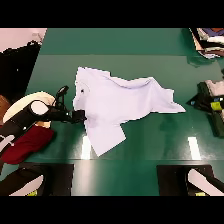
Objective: Fold the shirts.
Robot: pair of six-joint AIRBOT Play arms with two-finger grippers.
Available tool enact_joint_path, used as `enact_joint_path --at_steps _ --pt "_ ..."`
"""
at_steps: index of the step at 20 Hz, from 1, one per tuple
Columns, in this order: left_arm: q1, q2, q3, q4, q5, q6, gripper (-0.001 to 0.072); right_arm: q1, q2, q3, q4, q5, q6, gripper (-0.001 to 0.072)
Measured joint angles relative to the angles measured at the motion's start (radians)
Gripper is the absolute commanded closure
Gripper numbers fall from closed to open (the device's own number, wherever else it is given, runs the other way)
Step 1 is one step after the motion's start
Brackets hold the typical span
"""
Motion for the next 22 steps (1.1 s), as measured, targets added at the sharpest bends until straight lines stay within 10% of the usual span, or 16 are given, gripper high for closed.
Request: enact_joint_path --at_steps 9,14,22 --pt "-0.001 0.0 0.047 -0.003 -0.002 0.009 0.0685 -0.093 -0.21 -0.109 0.151 -0.137 -0.075 0.0287" --pt "-0.001 0.0 0.049 -0.003 -0.01 0.01 0.0686 -0.026 -0.31 -0.027 0.169 -0.184 -0.086 0.0673" --pt "-0.002 0.116 0.246 0.18 -0.091 -0.06 0.0687 0.004 -0.205 0.082 0.173 -0.17 -0.111 0.0697"
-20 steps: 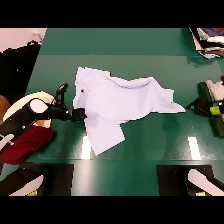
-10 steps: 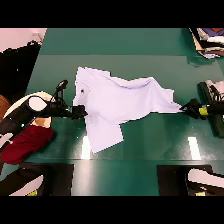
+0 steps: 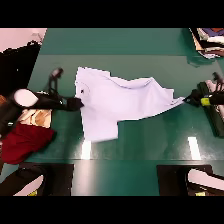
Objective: Fold the shirts.
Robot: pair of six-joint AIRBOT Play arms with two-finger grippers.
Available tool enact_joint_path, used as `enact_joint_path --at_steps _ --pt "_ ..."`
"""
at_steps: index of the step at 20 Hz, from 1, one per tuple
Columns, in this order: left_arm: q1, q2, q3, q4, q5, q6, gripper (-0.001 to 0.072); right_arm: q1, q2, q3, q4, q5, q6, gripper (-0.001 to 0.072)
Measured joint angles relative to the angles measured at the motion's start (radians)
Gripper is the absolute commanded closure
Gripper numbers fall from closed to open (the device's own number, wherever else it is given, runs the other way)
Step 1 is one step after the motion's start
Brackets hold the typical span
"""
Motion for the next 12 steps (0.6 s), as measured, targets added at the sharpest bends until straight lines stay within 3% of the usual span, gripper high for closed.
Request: enact_joint_path --at_steps 5,12 --pt "0.0 0.111 0.432 0.183 -0.127 -0.048 0.0686 -0.002 0.241 0.217 0.003 0.021 -0.01 0.0697" --pt "0.0 0.146 1.047 0.24 -0.211 -0.061 0.0687 -0.002 0.486 0.601 -0.077 0.028 0.019 0.0697"
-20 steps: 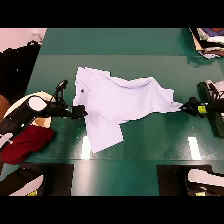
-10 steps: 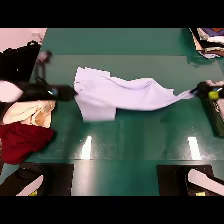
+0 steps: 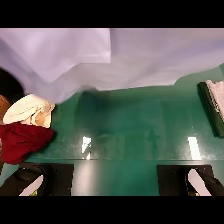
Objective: Fold the shirts.
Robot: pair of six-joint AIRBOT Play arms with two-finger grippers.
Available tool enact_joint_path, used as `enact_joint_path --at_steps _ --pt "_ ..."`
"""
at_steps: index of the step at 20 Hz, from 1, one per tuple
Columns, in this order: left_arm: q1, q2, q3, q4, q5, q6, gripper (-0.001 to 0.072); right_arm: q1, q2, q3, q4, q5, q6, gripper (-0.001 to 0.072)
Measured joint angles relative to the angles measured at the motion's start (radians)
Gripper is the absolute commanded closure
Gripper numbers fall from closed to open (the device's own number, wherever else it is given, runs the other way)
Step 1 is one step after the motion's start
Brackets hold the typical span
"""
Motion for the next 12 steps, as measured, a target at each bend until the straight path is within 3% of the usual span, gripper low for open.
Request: enact_joint_path --at_steps 5,9,12 --pt "0.0 0.0 0.136 0.012 0.005 -0.001 0.0687 0.0 0.028 0.23 -0.144 0.055 0.071 0.0697" --pt "0.0 -0.044 0.055 0.03 -0.002 0.002 0.0686 0.001 -0.092 0.366 -0.182 0.179 0.117 0.0697" --pt "0.0 -0.151 -0.032 0.051 -0.054 0.023 0.0686 0.038 -0.218 0.337 -0.197 0.268 0.135 0.0697"
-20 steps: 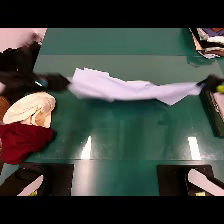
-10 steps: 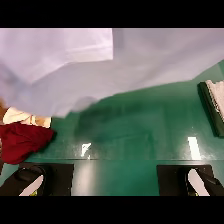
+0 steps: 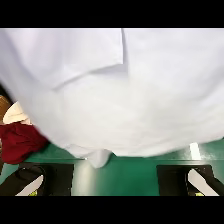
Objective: Fold the shirts.
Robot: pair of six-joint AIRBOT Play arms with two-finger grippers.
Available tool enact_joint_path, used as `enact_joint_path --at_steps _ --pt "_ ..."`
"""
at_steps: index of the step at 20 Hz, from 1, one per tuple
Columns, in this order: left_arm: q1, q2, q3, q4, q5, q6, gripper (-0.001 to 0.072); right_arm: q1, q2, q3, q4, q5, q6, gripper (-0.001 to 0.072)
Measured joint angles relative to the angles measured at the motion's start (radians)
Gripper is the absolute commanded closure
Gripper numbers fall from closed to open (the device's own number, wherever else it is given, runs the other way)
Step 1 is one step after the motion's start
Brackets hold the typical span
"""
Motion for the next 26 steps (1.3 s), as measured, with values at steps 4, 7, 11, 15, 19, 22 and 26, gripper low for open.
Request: enact_joint_path --at_steps 4,7,11,15,19,22,26 --pt "0.0 -0.229 -0.087 0.019 -0.085 0.031 0.0685 0.082 -0.198 -0.137 -0.033 0.063 0.009 0.0697" --pt "0.009 -0.424 -0.121 0.02 -0.086 0.047 0.0685 0.123 -0.359 -0.215 -0.066 0.068 0.013 0.0697" --pt "0.061 -0.623 -0.136 0.018 0.048 0.049 0.0685 0.144 -0.57 -0.186 -0.078 0.01 0.013 0.0697" --pt "0.117 -0.7 -0.138 -0.031 0.169 0.051 0.0686 0.152 -0.71 -0.064 -0.072 -0.04 0.013 0.0697" --pt "0.145 -0.72 -0.134 -0.056 0.081 0.079 0.0687 0.153 -0.76 -0.004 -0.078 0.012 -0.001 0.0698" --pt "0.148 -0.724 -0.174 -0.056 -0.027 0.092 0.0687 0.154 -0.75 -0.071 -0.085 0.055 -0.014 0.0698" --pt "0.149 -0.724 -0.276 -0.058 -0.076 0.099 0.0686 0.168 -0.685 -0.248 -0.091 0.016 -0.022 0.0698"
